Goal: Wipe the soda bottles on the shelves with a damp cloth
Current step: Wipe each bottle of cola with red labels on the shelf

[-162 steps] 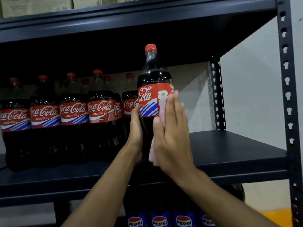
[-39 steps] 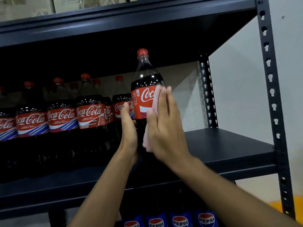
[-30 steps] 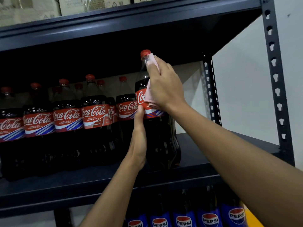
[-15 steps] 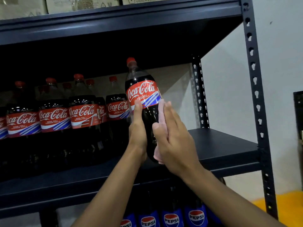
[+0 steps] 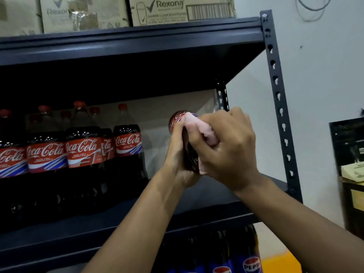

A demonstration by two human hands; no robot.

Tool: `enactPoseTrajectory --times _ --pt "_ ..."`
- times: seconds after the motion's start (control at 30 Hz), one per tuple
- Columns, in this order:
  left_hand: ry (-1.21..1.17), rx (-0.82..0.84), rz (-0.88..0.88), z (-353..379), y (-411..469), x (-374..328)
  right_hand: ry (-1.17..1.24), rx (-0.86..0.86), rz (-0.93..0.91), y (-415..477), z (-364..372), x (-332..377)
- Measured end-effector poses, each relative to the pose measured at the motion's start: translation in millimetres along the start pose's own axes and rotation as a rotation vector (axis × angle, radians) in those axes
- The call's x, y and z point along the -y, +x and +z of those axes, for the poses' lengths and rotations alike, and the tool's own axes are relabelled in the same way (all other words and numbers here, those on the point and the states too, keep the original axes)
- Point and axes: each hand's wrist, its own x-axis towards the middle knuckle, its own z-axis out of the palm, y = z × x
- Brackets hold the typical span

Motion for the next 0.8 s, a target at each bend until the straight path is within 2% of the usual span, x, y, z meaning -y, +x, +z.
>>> enactPoseTrajectory --times 0.13,0.23,0.3,0.33,0.4,0.43,0.5,0.6,0.67,0.73,0.8 --pt "0.132 -0.032 0.017 -9 6 8 -0.059 0.014 0.079 -12 -1 7" --pt "0.128 0.04 0.003 -10 4 15 -0.188 0.015 0.089 -39 0 18" --pt "0.141 0.107 0.099 0 -2 11 -0.2 0.001 0.123 -41 2 20" --pt "0.085 0.137 0.068 0 -4 12 -0.195 0.01 0.151 -38 2 20" --pt "0.065 0.14 -0.08 -9 4 14 -0.126 0.024 0.261 -32 2 17" --pt "0.086 0.069 -0.132 -13 5 14 -0.057 0.027 0.345 -30 1 15" --pt "0.069 -0.012 -0.141 -21 4 16 0.094 0.058 0.527 -27 -1 13" --pt "0.095 -0.124 -0.147 -26 2 17 0.244 0.154 0.79 -23 -4 5" --pt "0.115 -0.149 -0.133 -33 0 17 0.234 0.25 0.915 -18 -6 -8" --pt "0.148 -0.175 -0.112 -38 -6 15 0.109 0.39 0.93 -17 -8 -24" --pt "0.163 -0.23 -0.081 -50 -4 14 -0.096 0.575 0.782 -22 -10 -34"
